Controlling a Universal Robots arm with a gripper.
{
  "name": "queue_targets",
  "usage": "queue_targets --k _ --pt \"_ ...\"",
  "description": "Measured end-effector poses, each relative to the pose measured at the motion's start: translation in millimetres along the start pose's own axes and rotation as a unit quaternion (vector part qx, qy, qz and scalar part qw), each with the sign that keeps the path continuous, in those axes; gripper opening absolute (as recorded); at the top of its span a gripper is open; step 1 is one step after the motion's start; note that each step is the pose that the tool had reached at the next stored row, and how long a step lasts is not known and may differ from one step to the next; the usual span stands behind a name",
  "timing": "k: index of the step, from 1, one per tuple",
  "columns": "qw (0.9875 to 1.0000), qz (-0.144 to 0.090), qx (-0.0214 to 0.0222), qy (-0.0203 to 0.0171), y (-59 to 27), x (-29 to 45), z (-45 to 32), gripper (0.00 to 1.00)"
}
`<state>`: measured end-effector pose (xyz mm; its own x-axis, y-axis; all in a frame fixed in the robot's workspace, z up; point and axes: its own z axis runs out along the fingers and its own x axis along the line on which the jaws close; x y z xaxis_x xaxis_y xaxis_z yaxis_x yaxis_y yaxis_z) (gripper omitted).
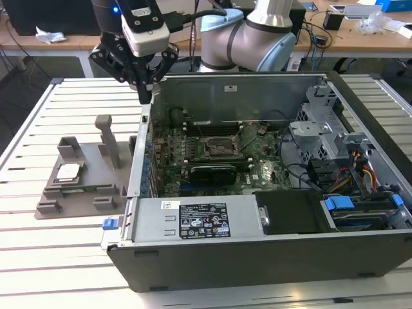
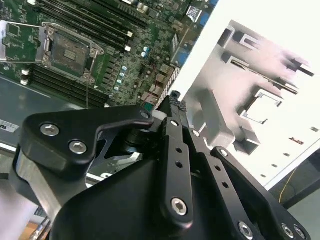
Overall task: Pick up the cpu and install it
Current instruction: 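Reach for the cpu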
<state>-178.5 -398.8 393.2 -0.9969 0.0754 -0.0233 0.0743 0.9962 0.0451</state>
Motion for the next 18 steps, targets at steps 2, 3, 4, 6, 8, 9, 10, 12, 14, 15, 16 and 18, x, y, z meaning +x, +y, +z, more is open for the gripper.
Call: queue_targets --k 2,3,4,6,8,9,10,12,14,15,16,18 --pt "1.0 0.0 0.0 0.0 -0.3 4.0 -0.1 0.11" --pt "1.0 0.0 0.0 0.0 -0.4 6.1 -0.1 0.11" --pt "1.0 0.0 0.0 0.0 -0.6 7.7 -0.2 0.11" --pt "1.0 0.0 0.0001 0.0 -0.9 11.7 -0.3 0.11" --pt "1.0 0.0 0.0 0.0 -1.1 14.4 -0.4 0.11" --pt "1.0 0.0 0.0 0.0 -1.2 15.7 -0.4 0.11" --pt "1.0 0.0 0.0 0.0 -1.3 17.6 -0.5 0.11" --pt "1.0 0.0 0.0 0.0 -1.6 22.1 -0.6 0.11" --pt "1.0 0.0 0.0 0.0 -2.0 26.7 -0.7 0.11" --pt "1.0 0.0 0.0 0.0 -2.2 29.5 -0.8 0.11" --pt "1.0 0.0 0.0 0.0 -2.3 31.1 -0.8 0.11" --pt "1.0 0.0 0.0 0.0 -2.6 34.7 -0.9 0.11"
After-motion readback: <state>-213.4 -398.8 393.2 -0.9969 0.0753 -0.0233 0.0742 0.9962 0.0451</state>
